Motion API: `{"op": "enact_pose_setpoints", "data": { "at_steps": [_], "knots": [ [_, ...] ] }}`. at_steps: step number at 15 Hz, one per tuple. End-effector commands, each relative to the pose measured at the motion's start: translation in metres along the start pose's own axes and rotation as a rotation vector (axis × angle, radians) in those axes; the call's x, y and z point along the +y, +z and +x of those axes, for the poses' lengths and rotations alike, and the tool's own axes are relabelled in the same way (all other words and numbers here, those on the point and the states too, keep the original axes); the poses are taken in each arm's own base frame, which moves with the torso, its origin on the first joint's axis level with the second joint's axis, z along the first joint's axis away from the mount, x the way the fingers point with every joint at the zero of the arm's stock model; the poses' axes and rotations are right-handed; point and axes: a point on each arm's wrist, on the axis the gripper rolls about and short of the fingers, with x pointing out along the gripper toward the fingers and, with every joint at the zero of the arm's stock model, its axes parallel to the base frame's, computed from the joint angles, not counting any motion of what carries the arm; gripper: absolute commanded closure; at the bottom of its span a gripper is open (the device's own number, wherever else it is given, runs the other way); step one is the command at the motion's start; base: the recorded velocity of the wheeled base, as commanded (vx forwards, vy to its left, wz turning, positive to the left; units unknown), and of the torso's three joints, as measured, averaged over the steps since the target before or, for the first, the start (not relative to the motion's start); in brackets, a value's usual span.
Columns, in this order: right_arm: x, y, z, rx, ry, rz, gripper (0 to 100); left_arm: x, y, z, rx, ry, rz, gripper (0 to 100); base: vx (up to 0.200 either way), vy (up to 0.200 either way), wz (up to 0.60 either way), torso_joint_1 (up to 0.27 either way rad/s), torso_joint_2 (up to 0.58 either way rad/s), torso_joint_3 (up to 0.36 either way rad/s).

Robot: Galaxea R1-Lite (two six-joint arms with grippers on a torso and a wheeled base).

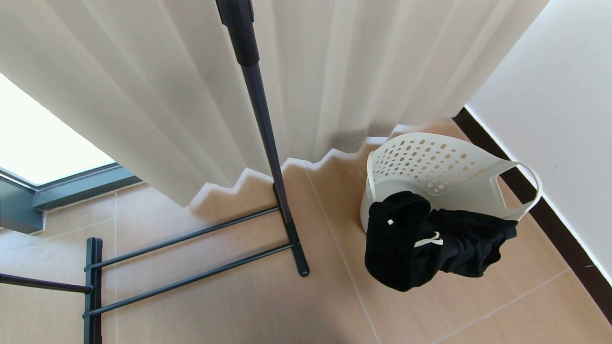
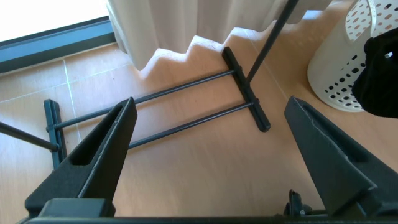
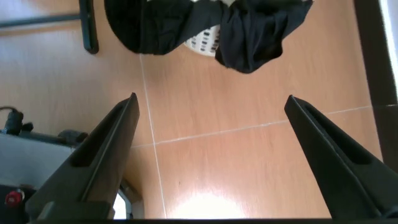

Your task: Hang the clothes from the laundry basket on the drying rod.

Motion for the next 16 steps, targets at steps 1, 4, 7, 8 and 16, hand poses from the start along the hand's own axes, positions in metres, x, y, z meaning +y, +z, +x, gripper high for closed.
{"op": "enact_pose_setpoints", "data": {
  "at_steps": [1,4,7,8,16],
  "knots": [
    [-0.001,0.004,0.011,0.122,0.045,-0.019,0,0.0,0.0,0.0,-0.001,-0.001,0.001,0,0.0,0.0,0.0,0.0,0.0,0.0],
    [-0.001,0.019,0.029,0.18,0.088,-0.036,0,0.0,0.0,0.0,0.001,0.0,0.001,0,0.0,0.0,0.0,0.0,0.0,0.0],
    [0.0,0.039,0.052,0.234,0.131,-0.067,0,0.0,0.0,0.0,0.001,0.0,0.001,0,0.0,0.0,0.0,0.0,0.0,0.0],
    [0.001,0.045,0.06,0.245,0.139,-0.073,0,0.0,0.0,0.0,-0.001,-0.001,0.001,0,0.0,0.0,0.0,0.0,0.0,0.0],
    [0.018,0.094,0.148,0.293,0.147,-0.199,0,0.0,0.0,0.0,0.001,0.0,0.001,0,0.0,0.0,0.0,0.0,0.0,0.0]
  ]
}}
